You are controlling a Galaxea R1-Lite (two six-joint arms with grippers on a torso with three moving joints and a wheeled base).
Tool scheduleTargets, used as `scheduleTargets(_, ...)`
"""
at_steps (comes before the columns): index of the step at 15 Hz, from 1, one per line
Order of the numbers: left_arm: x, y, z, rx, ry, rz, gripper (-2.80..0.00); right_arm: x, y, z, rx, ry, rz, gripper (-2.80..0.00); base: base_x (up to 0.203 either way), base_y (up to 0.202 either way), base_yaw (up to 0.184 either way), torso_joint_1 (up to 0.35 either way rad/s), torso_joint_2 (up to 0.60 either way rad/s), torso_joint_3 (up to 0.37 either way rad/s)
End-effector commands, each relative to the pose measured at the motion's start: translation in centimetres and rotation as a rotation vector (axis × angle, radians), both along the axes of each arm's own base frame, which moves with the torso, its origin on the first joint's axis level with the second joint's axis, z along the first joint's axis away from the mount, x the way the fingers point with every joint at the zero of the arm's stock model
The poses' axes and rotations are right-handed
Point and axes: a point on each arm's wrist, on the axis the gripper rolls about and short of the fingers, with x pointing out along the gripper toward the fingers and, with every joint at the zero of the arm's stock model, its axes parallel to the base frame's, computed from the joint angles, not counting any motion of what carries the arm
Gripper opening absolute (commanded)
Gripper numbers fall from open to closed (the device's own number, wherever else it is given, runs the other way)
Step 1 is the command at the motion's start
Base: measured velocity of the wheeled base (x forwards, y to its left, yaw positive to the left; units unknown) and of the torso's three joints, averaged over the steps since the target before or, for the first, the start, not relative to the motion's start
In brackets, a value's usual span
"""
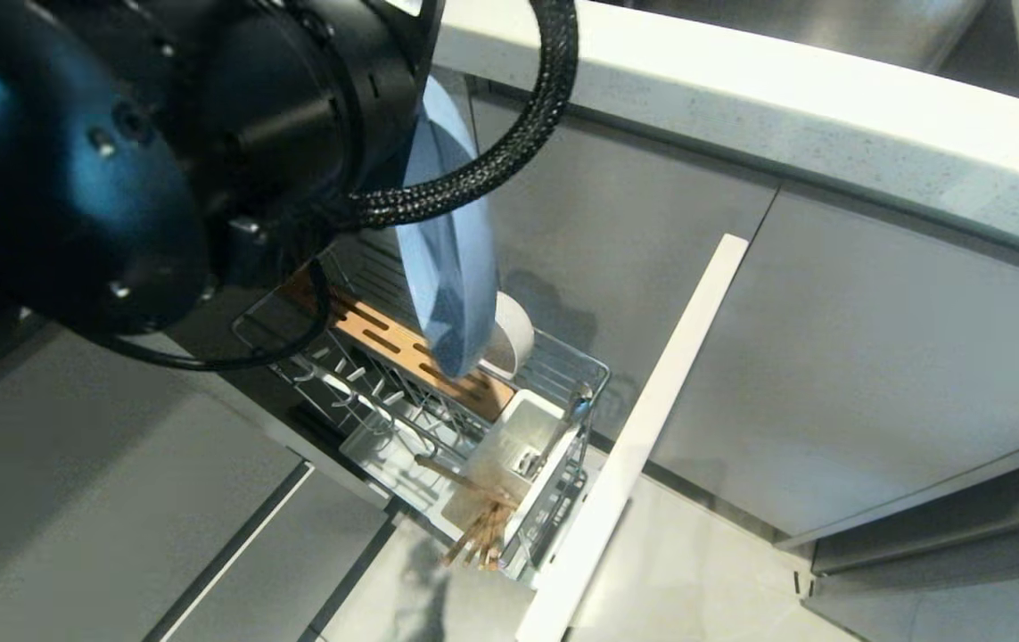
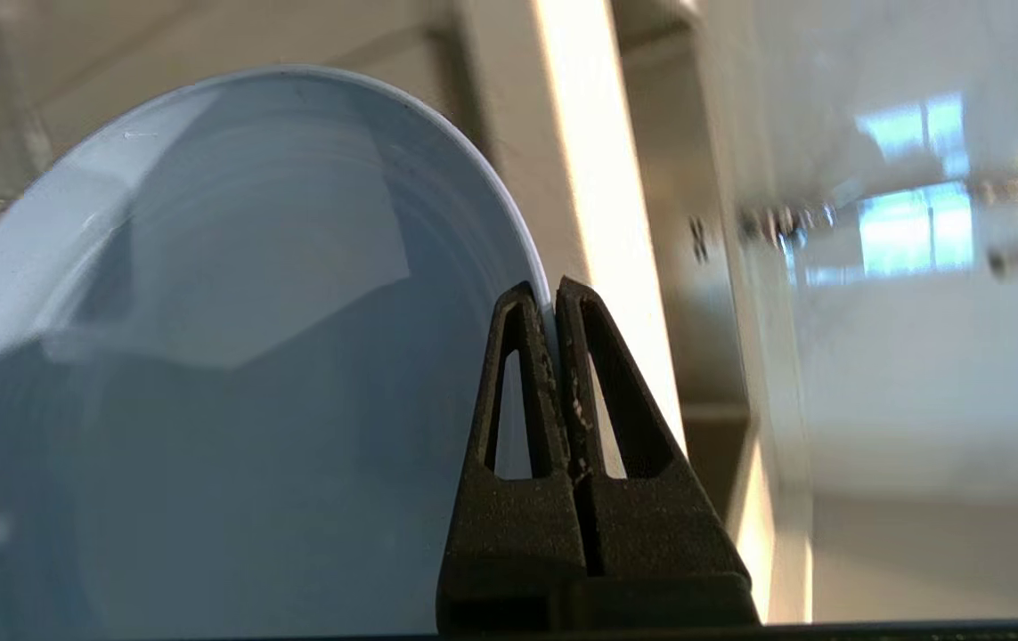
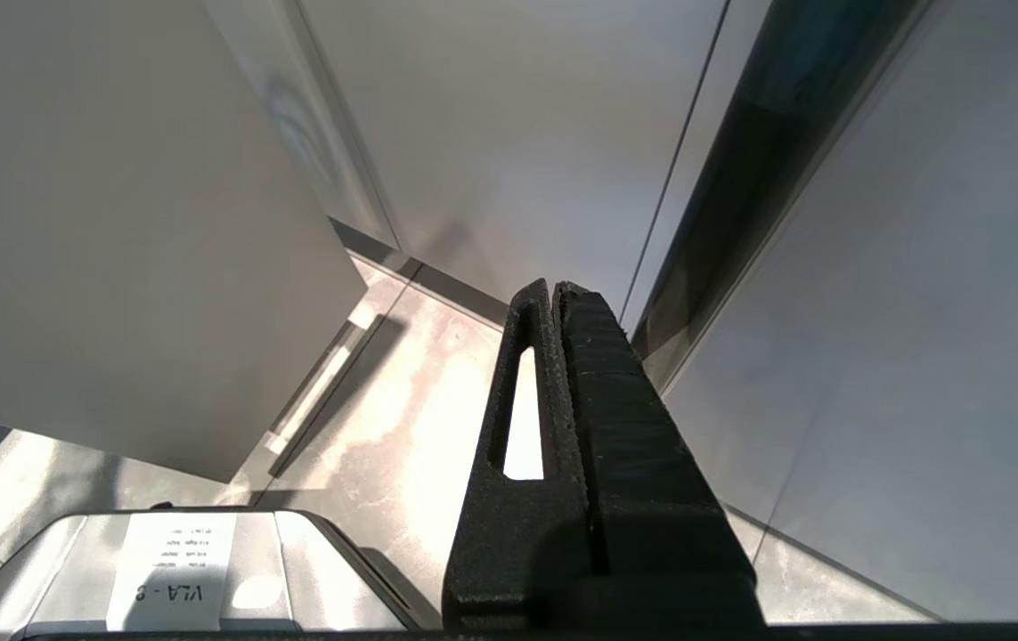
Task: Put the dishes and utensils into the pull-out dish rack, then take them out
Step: Pick up the plate and place it in the cupboard
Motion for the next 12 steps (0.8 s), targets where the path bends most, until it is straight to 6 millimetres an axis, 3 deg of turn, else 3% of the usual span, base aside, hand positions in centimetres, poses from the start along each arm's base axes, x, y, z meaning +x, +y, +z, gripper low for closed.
scheduleTargets(1,0.6,1.4,-0.7,-0.036,0.014,0.041,-2.80,0.0,0.0,0.0,0.000,-0.001,0.000,-2.80,0.000,0.000,0.000,0.000,0.00,0.000)
scheduleTargets(9,2.2,2.8,-5.7,-0.047,0.096,0.101,-2.80,0.0,0.0,-0.1,0.000,-0.003,0.001,-2.80,0.000,0.000,0.000,0.000,0.00,0.000)
scheduleTargets(12,2.5,2.9,-6.4,-0.066,0.088,0.114,-2.80,0.0,0.0,0.0,0.000,-0.003,0.000,-2.80,0.000,0.000,0.000,0.000,0.00,0.000)
